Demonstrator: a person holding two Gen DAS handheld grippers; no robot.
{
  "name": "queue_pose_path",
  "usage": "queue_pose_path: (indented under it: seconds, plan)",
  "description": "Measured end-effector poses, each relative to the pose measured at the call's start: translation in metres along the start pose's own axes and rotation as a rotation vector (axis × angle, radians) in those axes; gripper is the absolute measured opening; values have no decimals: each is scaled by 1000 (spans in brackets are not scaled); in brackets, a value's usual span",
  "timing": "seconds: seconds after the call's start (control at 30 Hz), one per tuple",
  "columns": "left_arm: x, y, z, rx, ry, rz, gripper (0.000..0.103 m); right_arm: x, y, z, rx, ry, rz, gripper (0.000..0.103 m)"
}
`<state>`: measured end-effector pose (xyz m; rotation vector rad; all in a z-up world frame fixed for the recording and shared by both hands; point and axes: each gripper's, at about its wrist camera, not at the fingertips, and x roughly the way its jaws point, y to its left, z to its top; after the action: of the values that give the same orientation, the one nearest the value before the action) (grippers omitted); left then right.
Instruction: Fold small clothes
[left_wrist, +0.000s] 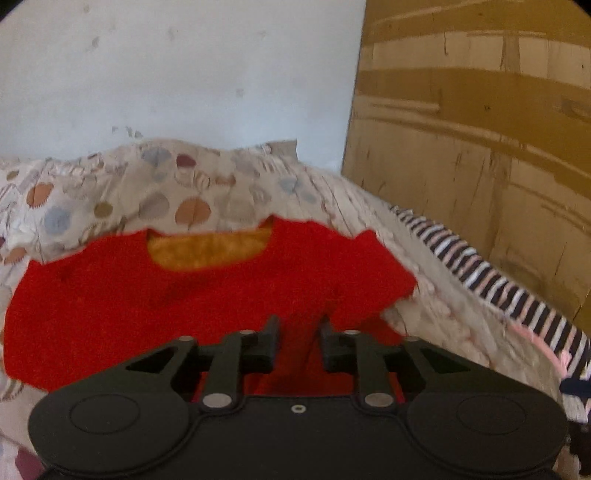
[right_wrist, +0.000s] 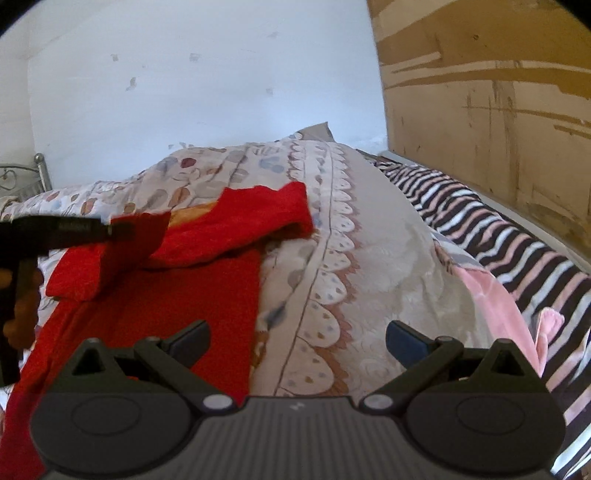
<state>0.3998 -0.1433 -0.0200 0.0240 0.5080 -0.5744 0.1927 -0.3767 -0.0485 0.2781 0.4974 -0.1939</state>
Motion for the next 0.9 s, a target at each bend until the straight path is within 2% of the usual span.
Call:
queue_pose_path:
  seconds: [0.07, 0.1, 0.17, 0.27, 0.37, 0.5, 0.6, 0.7, 0.8, 0.87, 0.9]
  plan:
    - [-7, 2, -2, -3, 10, -7, 57, 3, 1, -1, 3, 4, 1, 103]
    - [-10, 6, -5, -3, 15, -8, 61, 4, 4, -2, 3, 7, 5, 103]
    - [-19, 12, -5, 4, 10, -2, 79, 7, 9, -2, -2, 11, 15, 103]
    - [-39, 27, -8, 21, -2, 53, 92, 12, 19, 0, -17, 9, 32, 103]
    - [-55, 55, -16, 27, -12, 155, 102, 20, 33, 7, -52, 5, 43, 103]
    - [-63, 112, -25, 2, 2, 345, 102, 44, 58, 24, -109, 33, 85, 103]
    - [-58, 162, -26, -40, 0, 437, 102, 68, 82, 38, -161, 58, 129, 103]
    - [-47, 204, -21, -121, 15, 423, 100, 98, 103, 47, -180, 79, 180, 103]
    - [-34, 235, -15, -197, 16, 375, 92, 127, 117, 48, -199, 84, 161, 103]
    - [-24, 249, -11, -221, 52, 332, 82, 146, 120, 45, -193, 120, 134, 103]
    - [-21, 253, -11, -233, 61, 308, 81, 153, 120, 41, -190, 140, 126, 103]
